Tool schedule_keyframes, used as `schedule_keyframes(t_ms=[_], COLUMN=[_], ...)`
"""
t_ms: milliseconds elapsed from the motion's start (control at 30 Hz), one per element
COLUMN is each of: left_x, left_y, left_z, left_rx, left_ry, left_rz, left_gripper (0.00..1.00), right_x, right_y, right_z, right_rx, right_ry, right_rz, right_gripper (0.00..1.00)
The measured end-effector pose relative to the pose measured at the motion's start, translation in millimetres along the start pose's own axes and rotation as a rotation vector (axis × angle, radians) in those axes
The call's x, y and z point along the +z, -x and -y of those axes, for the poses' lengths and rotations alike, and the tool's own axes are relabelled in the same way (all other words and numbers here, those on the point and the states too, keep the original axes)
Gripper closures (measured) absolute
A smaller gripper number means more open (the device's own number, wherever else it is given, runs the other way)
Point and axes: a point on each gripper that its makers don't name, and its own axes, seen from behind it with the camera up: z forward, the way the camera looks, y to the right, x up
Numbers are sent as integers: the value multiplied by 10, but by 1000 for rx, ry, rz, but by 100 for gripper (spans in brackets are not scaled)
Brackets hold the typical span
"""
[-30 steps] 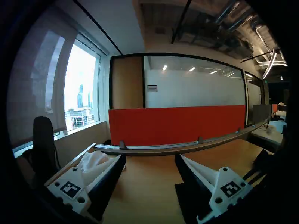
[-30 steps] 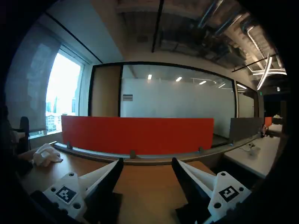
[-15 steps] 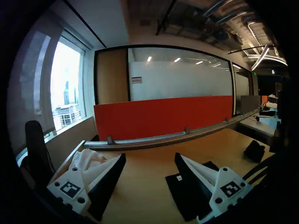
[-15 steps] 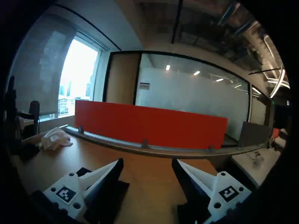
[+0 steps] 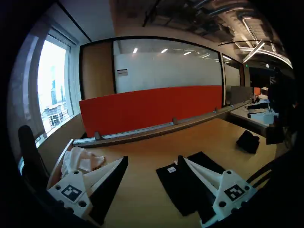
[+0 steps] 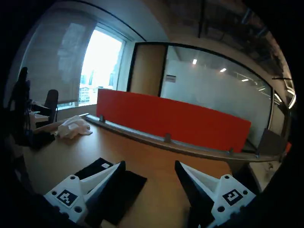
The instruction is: Fold towel
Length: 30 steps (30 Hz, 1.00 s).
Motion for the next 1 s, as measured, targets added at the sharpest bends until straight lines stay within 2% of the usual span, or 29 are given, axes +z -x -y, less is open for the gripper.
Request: schedule_keyframes(t_ms=[200,467,1000], left_x=[1,5,122], left_y=[58,212,710], left_z=[-120,-215,-510], left_rx=[23,24,55], left_ry=[54,84,146], left_rz=[22,48,114], left_gripper=[3,3,3], right_x=[36,62,109], right_y=[78,257,762], right_z=[137,311,444], right_rx=[-39,-83,-91], right_ry=[-58,-122,-175], right_rz=[43,95,173], right_gripper=[0,0,0])
